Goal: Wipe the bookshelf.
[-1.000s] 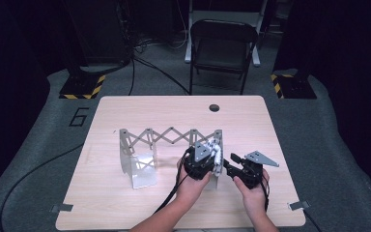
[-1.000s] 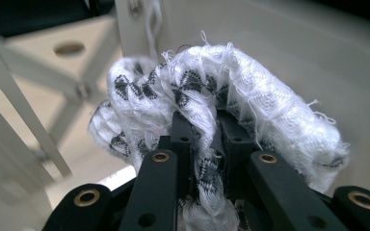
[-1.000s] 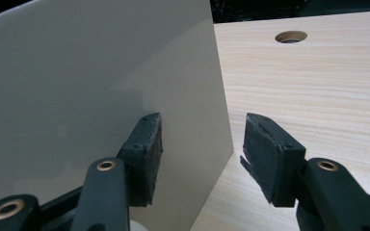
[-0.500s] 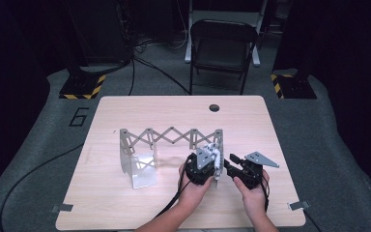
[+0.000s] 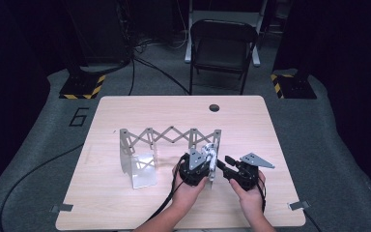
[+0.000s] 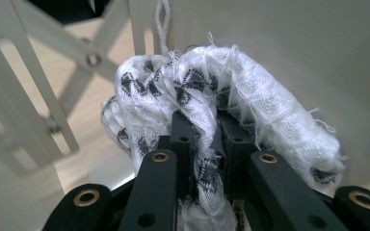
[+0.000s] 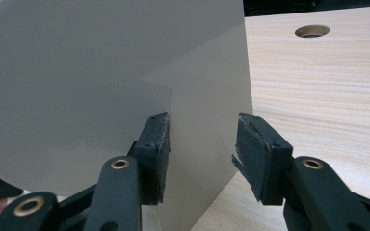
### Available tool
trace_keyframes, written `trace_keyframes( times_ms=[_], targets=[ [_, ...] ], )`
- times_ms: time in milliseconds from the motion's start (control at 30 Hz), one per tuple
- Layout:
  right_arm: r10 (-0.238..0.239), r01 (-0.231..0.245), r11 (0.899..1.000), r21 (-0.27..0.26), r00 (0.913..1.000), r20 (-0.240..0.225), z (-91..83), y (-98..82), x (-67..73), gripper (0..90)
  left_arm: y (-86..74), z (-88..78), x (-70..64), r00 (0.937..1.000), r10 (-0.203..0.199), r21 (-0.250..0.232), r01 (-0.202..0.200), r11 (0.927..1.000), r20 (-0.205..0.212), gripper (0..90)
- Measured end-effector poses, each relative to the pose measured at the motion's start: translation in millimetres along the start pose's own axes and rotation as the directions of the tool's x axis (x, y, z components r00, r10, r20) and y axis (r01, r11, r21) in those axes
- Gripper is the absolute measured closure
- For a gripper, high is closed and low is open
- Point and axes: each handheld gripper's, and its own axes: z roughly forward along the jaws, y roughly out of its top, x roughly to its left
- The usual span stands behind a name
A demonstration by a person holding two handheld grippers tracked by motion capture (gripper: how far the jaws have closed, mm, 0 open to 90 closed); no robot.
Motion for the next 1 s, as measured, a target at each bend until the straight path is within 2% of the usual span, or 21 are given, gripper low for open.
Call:
trace_keyframes(
  times_ms=[100, 233, 267, 367, 400, 433, 500, 533, 567, 600, 633, 700, 800, 833, 867, 900, 967, 1000],
  targets=[
    [0.005, -0.005, 1.0, 0.0, 1.0, 0.002, -0.4, -0.2, -0.4, 55.7, -12.9, 7.2, -3.5, 0.9999, 0.007, 0.025, -0.007, 0.9997, -0.008, 79.3],
    [0.019, -0.019, 1.0, -0.001, 0.9998, 0.007, -0.9, -0.9, -4.2, 56.4, -43.6, 24.9, -6.9, 0.9997, 0.011, 0.126, -0.013, 0.9919, 0.021, 79.4],
    [0.033, -0.033, 0.999, -0.001, 0.9995, 0.003, -1.2, -1.2, -4.5, 56.4, -51.5, 27.2, -8.7, 0.9997, -0.001, 0.132, -0.002, 0.9913, 0.025, 79.7],
    [0.033, -0.033, 0.999, -0.003, 0.9995, 0.002, -1.2, -1.4, -4.6, 56.4, -48.5, 27.1, -7.7, 0.9995, 0.007, 0.142, -0.012, 0.9898, 0.03, 79.8],
    [0.032, -0.032, 0.999, -0.002, 0.9995, 0.003, -1.1, -1.5, -4.7, 56.4, -44.5, 25.9, -8.0, 0.9994, -0.014, 0.152, 0.009, 0.9883, 0.033, 79.8],
    [0.034, -0.034, 0.999, -0.003, 0.9994, 0.002, -0.9, -1.5, -4.6, 56.7, -40.3, 23.8, -6.3, 0.9995, -0.005, 0.151, 0.0, 0.9885, 0.032, 79.9],
    [0.028, -0.028, 1.0, -0.002, 0.9996, 0.006, -1.1, -1.3, -4.5, 56.6, -22.4, 15.6, -5.9, 0.9982, -0.051, 0.093, 0.048, 0.9945, 0.033, 79.9],
    [0.035, -0.035, 0.999, 0.002, 0.9994, 0.006, -1.4, -1.3, -5.1, 56.3, -2.9, 7.2, -1.7, 0.9994, -0.024, 0.035, 0.023, 0.9991, 0.026, 79.8],
    [0.034, -0.034, 0.999, 0.002, 0.9994, 0.005, -1.3, -1.2, -5.4, 56.3, 7.3, 3.5, -1.6, 0.9994, -0.027, 0.004, 0.027, 0.9996, 0.02, 79.8],
    [0.034, -0.034, 0.999, 0.002, 0.9994, 0.005, -1.3, -1.2, -5.4, 56.3, 7.3, 3.5, -1.6, 0.9994, -0.027, 0.004, 0.027, 0.9996, 0.02, 79.7],
    [0.035, -0.035, 0.999, 0.003, 0.9994, 0.004, -1.2, -1.2, -5.3, 56.3, 17.8, 0.6, -1.1, 0.9999, -0.014, -0.021, 0.014, 0.9997, 0.005, 79.7],
    [0.045, -0.045, 0.999, 0.006, 0.999, 0.005, -1.0, -1.4, -3.9, 56.8, 26.6, 0.5, 0.3, 0.9999, -0.011, -0.037, 0.011, 0.9992, -0.007, 79.3],
    [0.042, -0.042, 0.999, 0.001, 0.9991, 0.001, -0.6, -1.4, -4.6, 57.0, 23.9, 6.6, 1.4, 0.9996, -0.026, -0.046, 0.025, 0.9986, -0.015, 79.1],
    [0.039, -0.039, 0.999, 0.0, 0.9992, 0.0, -0.5, -1.5, -5.3, 57.0, 20.3, 9.3, 0.2, 0.9995, -0.02, -0.044, 0.018, 0.9988, -0.027, 79.1],
    [0.048, -0.048, 0.999, 0.005, 0.9988, 0.0, -1.0, -1.7, -5.4, 57.2, 11.0, 14.7, -1.8, 0.9992, -0.006, -0.012, 0.006, 0.9999, -0.038, 79.2],
    [0.048, -0.048, 0.999, 0.005, 0.9988, 0.0, -1.0, -1.7, -5.4, 57.2, 11.0, 14.7, -1.8, 0.9992, -0.006, -0.012, 0.006, 0.9999, -0.038, 79.3],
    [0.049, -0.049, 0.999, 0.006, 0.9988, 0.007, -0.7, -2.0, -5.6, 58.5, -6.2, 24.0, -5.3, 0.9988, 0.005, 0.053, -0.002, 0.9986, -0.049, 79.4],
    [0.041, -0.041, 0.999, 0.002, 0.9991, 0.012, -0.6, -2.0, -6.5, 58.7, -13.4, 27.6, -5.7, 0.9993, -0.001, 0.094, 0.005, 0.9956, -0.036, 79.4]
  ],
)
